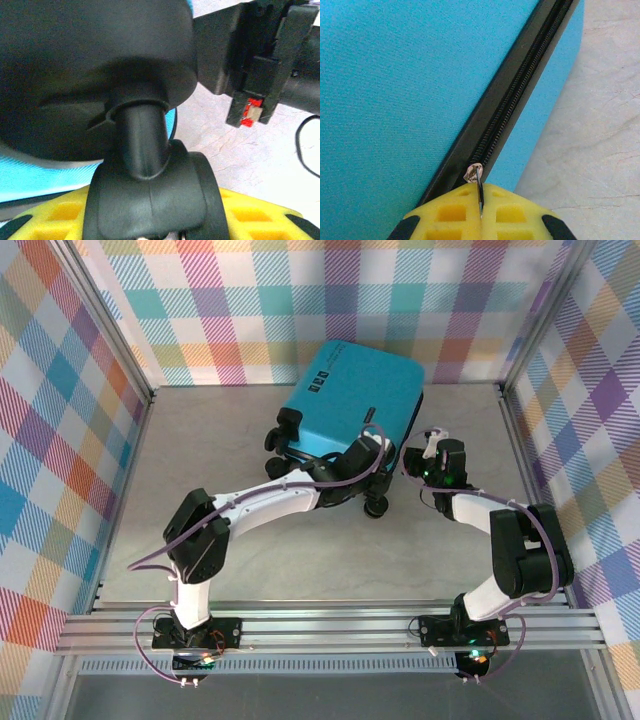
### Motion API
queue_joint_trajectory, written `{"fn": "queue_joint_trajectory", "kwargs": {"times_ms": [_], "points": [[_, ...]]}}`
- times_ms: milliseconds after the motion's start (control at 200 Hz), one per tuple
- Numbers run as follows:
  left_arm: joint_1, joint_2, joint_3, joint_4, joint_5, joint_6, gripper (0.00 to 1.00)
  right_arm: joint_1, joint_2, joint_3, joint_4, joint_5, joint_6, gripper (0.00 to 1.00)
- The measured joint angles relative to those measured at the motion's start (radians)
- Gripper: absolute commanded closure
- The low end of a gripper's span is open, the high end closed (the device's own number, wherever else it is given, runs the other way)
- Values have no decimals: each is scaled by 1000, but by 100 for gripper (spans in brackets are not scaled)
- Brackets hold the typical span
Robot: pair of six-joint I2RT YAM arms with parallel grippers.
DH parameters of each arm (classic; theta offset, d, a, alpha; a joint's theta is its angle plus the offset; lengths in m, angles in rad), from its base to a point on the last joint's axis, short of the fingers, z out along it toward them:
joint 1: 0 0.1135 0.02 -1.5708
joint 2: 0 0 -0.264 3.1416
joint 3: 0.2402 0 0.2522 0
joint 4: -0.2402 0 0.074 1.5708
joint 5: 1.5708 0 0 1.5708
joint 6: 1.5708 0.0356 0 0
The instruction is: Pack the luggage
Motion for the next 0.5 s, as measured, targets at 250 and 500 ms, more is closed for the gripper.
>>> {"fn": "queue_joint_trajectory", "kwargs": {"times_ms": [250, 500], "points": [[6, -84, -129, 73, -12, 37, 100, 6, -3, 0, -16, -15, 0, 100], [14, -254, -320, 90, 6, 101, 100, -2, 4, 50, -76, -4, 0, 100]]}}
